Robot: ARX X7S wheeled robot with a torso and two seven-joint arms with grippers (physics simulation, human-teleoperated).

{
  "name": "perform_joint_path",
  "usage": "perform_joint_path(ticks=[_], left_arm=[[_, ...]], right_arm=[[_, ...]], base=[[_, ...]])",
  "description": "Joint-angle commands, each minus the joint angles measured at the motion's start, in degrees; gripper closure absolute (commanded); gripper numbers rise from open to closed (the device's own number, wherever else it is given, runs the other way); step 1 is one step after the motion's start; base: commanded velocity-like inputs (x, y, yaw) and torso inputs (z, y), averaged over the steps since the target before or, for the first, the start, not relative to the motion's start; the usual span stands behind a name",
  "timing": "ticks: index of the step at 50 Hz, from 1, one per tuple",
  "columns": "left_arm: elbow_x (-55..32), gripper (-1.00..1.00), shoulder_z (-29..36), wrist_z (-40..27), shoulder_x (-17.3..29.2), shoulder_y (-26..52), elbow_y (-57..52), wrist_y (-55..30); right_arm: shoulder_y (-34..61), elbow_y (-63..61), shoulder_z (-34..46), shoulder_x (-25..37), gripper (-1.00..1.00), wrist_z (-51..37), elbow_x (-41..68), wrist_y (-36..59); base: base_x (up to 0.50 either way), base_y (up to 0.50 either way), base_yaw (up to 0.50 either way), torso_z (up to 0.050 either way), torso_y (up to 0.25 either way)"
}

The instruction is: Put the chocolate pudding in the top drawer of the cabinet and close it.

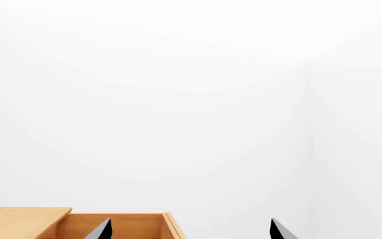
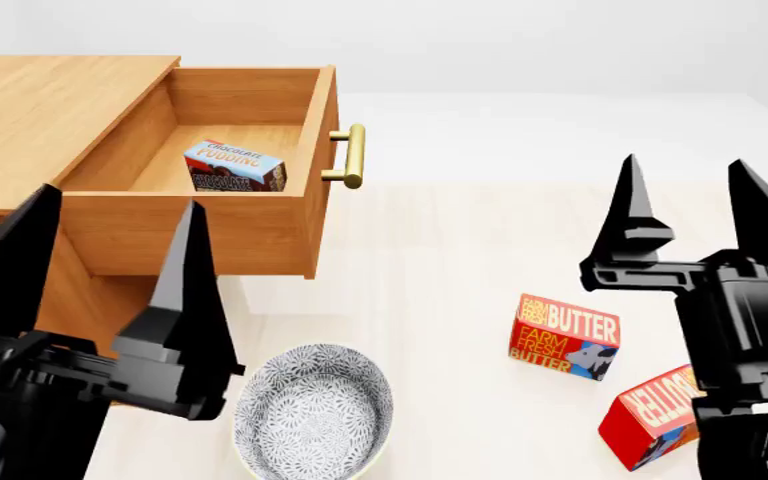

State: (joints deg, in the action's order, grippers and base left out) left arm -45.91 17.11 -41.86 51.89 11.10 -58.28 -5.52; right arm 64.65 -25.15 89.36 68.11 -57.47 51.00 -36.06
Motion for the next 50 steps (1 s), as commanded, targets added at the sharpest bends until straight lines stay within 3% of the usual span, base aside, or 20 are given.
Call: perform_joint_path(ticks=[1, 16, 50], left_arm=[[0.61, -1.0, 2.18, -0.43, -0.47, 0.95, -0.72, -0.49], [1.8, -1.0, 8.54, 0.01, -4.13, 5.98, -0.46, -3.58], [3.19, -1.0, 19.85, 5.74, -18.1, 19.2, 6.12, -9.78]], right_arm=[[-1.21, -0.07, -0.16, 1.0, -1.0, -2.16, -1.45, -0.39], [-2.0, -0.06, -0.28, 1.89, -1.0, -2.74, -1.63, -0.53], [-2.96, 0.77, -0.76, 2.17, -1.0, -3.31, -1.17, 0.15]], base=[[0.0, 0.0, 0.0, 0.0, 0.0], [0.0, 0.0, 0.0, 0.0, 0.0], [0.0, 0.0, 0.0, 0.0, 0.0]])
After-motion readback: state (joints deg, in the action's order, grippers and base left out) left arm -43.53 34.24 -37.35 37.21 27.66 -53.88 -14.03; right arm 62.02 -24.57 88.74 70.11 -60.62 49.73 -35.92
